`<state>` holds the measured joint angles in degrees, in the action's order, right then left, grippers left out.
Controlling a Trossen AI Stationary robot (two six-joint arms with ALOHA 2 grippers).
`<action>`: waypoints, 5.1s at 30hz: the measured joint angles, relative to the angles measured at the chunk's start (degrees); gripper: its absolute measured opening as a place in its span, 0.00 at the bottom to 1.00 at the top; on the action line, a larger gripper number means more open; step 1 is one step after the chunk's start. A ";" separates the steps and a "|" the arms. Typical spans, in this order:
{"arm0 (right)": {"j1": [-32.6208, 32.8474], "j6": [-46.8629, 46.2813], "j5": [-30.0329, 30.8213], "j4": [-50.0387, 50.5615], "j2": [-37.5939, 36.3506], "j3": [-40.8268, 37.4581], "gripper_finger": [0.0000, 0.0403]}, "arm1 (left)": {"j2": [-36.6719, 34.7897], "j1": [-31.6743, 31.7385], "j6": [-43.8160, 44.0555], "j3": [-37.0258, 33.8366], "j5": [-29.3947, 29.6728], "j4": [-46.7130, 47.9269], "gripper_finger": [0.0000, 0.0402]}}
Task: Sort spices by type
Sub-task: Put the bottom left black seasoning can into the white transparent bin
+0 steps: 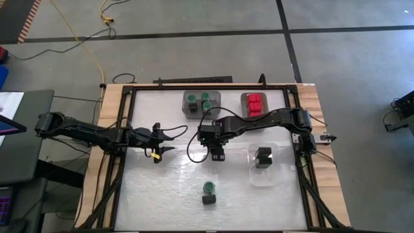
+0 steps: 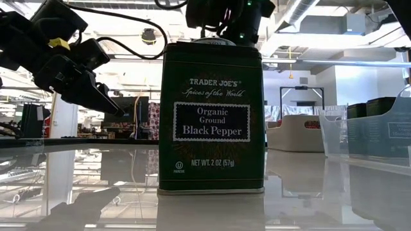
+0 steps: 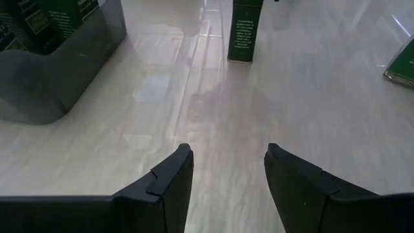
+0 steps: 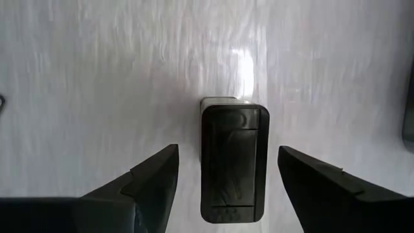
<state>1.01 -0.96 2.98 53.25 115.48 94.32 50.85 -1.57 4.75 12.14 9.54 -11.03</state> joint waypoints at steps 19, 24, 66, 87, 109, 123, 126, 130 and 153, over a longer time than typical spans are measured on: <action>0.03 5.68 0.00 1.20 0.04 0.02 0.37 | 0.00 0.00 0.44 0.00 0.00 0.00 0.46; 0.19 3.12 0.00 0.80 0.01 0.02 0.37 | 0.00 0.00 0.55 0.00 0.00 0.00 0.46; 42.38 -42.19 9.62 23.35 -35.60 -21.92 0.37 | 0.00 -0.02 3.87 0.00 -0.02 0.00 0.46; 35.39 -35.97 7.39 0.40 -42.11 -44.77 0.37 | 0.00 -0.02 4.94 0.00 -0.03 0.03 0.46; 35.37 -36.05 4.35 -1.43 -42.12 -45.83 0.48 | -0.02 -0.02 4.94 0.00 -0.03 0.07 0.46; 35.37 -34.84 4.25 4.35 -42.11 -39.63 0.46 | -0.02 -0.02 5.38 0.00 -0.04 0.06 0.46; 35.37 -34.72 4.24 3.38 -42.12 -40.66 0.45 | -0.02 -0.02 5.38 0.00 -0.04 0.04 0.46; 35.37 -34.67 4.26 2.63 -42.05 -42.42 0.44 | -0.02 -0.02 5.38 0.00 -0.04 0.07 0.46; 36.90 -34.60 4.37 2.89 -35.54 -42.75 0.47 | -0.02 -0.02 5.60 0.00 -0.04 0.09 0.46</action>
<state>37.91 -35.56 7.35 56.14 79.94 51.57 50.83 -1.58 10.35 12.14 9.50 -10.94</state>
